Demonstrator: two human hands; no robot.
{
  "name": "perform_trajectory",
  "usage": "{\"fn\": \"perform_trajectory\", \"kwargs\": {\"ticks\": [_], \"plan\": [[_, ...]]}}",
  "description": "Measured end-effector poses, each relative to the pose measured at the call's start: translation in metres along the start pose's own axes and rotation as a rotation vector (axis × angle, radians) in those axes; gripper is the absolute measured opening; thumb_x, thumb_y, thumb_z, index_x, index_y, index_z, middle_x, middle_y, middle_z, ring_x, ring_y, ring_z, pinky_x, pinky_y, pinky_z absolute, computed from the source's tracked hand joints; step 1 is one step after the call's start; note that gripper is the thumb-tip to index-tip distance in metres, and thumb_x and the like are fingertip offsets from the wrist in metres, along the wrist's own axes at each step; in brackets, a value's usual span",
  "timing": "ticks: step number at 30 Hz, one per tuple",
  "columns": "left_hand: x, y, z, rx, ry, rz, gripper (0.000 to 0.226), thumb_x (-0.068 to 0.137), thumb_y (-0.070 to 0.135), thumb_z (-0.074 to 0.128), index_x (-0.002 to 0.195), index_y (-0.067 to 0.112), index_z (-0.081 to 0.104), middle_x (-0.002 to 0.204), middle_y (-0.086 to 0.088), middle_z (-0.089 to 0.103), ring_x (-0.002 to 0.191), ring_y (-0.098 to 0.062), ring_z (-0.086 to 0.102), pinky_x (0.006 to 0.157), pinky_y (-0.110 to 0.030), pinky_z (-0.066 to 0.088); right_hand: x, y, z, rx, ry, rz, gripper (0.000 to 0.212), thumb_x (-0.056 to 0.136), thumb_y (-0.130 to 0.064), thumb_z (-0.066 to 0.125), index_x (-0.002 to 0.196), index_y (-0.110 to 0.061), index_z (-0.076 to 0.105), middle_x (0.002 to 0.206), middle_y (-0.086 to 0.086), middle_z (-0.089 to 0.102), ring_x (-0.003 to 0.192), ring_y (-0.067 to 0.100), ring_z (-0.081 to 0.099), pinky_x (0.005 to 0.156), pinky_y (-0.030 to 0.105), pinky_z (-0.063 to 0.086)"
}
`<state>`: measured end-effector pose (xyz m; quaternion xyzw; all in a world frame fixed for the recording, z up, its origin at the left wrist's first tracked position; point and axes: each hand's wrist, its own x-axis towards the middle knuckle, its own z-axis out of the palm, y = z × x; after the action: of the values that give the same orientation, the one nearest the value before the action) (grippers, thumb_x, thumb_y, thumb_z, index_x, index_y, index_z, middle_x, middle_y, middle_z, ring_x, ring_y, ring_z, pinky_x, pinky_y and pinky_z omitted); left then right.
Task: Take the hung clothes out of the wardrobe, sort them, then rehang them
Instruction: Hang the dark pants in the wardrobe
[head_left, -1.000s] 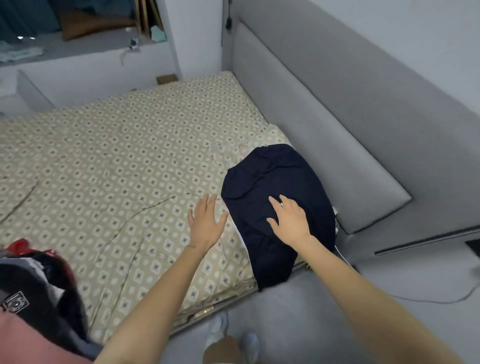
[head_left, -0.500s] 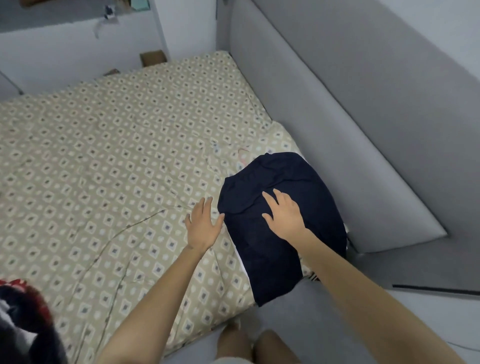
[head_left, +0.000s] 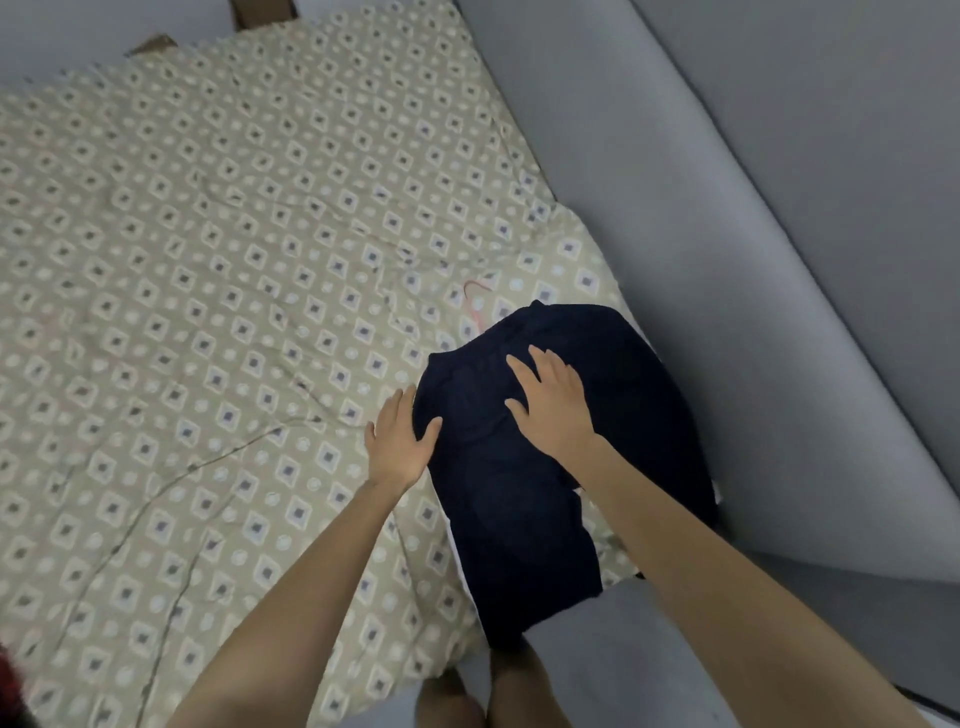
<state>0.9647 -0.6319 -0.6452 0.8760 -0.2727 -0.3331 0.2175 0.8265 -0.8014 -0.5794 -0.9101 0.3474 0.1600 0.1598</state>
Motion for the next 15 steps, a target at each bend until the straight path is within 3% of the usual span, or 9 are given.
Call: {"fn": "perform_trajectory", "kwargs": {"ticks": [8, 11, 15], "plan": [[0.095, -0.003, 0.040, -0.138, -0.003, -0.133, 0.064, 0.103, 0.047, 0.041, 0.157, 0.022, 0.017, 0.164, 0.002, 0.019, 0.151, -0.016, 0.015, 0.122, -0.049, 0.007, 0.102, 0.017, 0.019, 0.071, 0.109, -0.045, 0.058, 0.102, -0.042, 0.042, 0.153, -0.019, 0.027, 0.162, 0.009, 0.017, 0.151, 0.030, 0.005, 0.122, 0.048, 0.002], [0.127, -0.007, 0.051, -0.296, 0.012, -0.163, 0.063, 0.103, 0.045, 0.041, 0.157, 0.025, 0.018, 0.163, 0.006, 0.021, 0.151, -0.017, 0.017, 0.121, -0.054, 0.012, 0.135, 0.021, 0.027, 0.026, 0.094, -0.074, 0.058, 0.103, -0.044, 0.037, 0.154, -0.020, 0.025, 0.162, 0.008, 0.019, 0.151, 0.029, 0.005, 0.121, 0.048, -0.001], [0.158, -0.021, 0.066, -0.311, -0.016, -0.221, 0.060, 0.104, 0.045, 0.036, 0.158, 0.028, 0.014, 0.163, 0.007, 0.020, 0.151, -0.019, 0.016, 0.121, -0.056, 0.004, 0.164, 0.027, 0.042, -0.094, 0.036, -0.082, 0.056, 0.104, -0.047, 0.031, 0.153, -0.019, 0.027, 0.158, 0.007, 0.028, 0.148, 0.029, 0.015, 0.120, 0.051, 0.000]]}}
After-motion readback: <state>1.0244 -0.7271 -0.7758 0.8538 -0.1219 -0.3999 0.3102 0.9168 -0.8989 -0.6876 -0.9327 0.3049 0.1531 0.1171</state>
